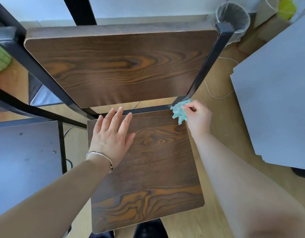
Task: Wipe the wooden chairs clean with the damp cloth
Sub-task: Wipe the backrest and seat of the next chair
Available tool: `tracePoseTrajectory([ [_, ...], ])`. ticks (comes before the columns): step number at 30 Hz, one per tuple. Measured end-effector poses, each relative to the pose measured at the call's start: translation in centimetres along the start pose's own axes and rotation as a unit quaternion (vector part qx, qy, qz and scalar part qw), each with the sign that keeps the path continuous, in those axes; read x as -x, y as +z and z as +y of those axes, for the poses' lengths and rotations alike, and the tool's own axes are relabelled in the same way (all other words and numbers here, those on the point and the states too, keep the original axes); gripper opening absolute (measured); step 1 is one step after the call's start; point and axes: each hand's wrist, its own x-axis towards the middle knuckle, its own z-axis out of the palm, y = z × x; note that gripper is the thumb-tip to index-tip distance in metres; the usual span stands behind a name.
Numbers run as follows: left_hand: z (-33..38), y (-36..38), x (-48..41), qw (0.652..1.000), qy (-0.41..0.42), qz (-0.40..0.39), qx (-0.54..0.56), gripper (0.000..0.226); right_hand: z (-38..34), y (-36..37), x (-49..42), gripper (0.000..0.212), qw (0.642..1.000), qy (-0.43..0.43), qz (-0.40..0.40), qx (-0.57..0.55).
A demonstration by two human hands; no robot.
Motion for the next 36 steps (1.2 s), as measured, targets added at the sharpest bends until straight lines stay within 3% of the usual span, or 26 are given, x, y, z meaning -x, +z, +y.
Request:
tracePoseTrajectory([
  [4,-0.6,0.4,0.1,1.0,-0.004,-0.018,0.0,0.059,0.6,2.1,0.0,0.008,0.996,0.082,-0.025,-0.001],
  [14,-1.3,0.9,0.3,0.999,-0.013,-0.032,0.009,0.06,-0.6,3.3,0.4,0.019,0.983,0.112,-0.074,0.127],
  [22,-0.8,-2.7,1.6,0.999,-0.018,-0.039,-0.008,0.061,-2.3,0.9,5.2,0.017,0.959,0.192,-0.195,0.077],
  [25,-0.7,-4.9,1.9,1.0,-0.02,-0.021,-0.011,0.06,-5.3,-2.4,5.7,0.013,0.965,0.224,-0.132,-0.039],
  [28,-0.3,-7.6,1.6,1.0,-0.022,0.004,-0.007,0.059,-10.0,-7.6,4.2,0.011,0.976,0.184,-0.072,-0.096],
  [36,1.0,-13.8,0.0,0.999,-0.02,0.033,-0.019,0.062,-22.0,-17.6,-2.5,0.018,0.997,0.005,0.054,-0.063],
])
